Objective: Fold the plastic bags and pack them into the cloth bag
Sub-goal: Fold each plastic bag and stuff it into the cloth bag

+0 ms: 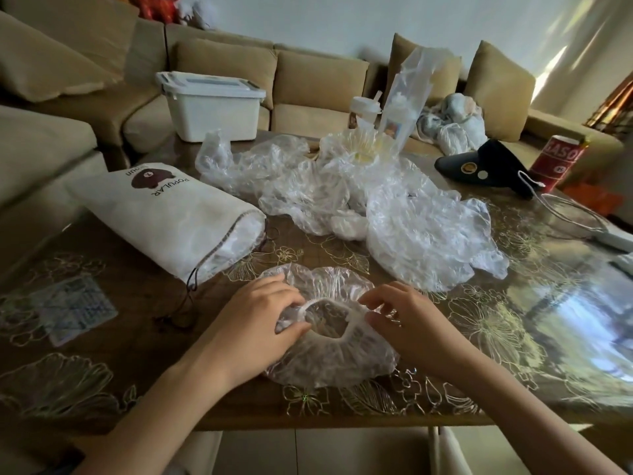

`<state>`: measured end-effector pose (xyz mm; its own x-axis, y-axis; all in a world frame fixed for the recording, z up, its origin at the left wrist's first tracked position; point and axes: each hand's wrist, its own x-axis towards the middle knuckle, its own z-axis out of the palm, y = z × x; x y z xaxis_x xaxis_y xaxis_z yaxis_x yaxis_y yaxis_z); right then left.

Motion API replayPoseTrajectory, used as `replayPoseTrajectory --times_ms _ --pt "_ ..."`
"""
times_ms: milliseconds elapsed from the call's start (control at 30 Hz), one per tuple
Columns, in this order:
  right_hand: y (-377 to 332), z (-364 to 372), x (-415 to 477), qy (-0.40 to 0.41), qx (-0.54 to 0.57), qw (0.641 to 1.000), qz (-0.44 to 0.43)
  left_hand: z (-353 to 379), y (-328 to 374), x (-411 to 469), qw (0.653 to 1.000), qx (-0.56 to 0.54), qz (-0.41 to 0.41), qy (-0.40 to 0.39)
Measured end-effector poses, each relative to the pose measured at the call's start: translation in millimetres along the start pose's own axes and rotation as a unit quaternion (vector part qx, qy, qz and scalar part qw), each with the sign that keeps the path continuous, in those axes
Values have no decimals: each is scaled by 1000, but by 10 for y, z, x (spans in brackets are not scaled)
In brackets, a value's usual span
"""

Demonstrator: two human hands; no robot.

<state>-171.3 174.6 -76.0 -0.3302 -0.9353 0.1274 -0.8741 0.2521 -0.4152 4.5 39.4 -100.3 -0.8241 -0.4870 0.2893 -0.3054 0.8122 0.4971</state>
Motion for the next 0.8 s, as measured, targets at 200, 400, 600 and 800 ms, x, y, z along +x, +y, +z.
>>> replayPoseTrajectory --times_ms 200,400,600,800 --pt "9 97 -17 18 -16 1000 12 11 -11 -32 1000 -5 -8 -12" --pt "5 138 -57 76 -32 997 -14 -11 -15 -60 1000 14 0 15" --pt "-92 154 -19 86 -57 994 -43 -64 17 -95 991 116 -33 57" --pt "-210 207 117 89 -6 995 -39 75 192 12 995 92 1 45"
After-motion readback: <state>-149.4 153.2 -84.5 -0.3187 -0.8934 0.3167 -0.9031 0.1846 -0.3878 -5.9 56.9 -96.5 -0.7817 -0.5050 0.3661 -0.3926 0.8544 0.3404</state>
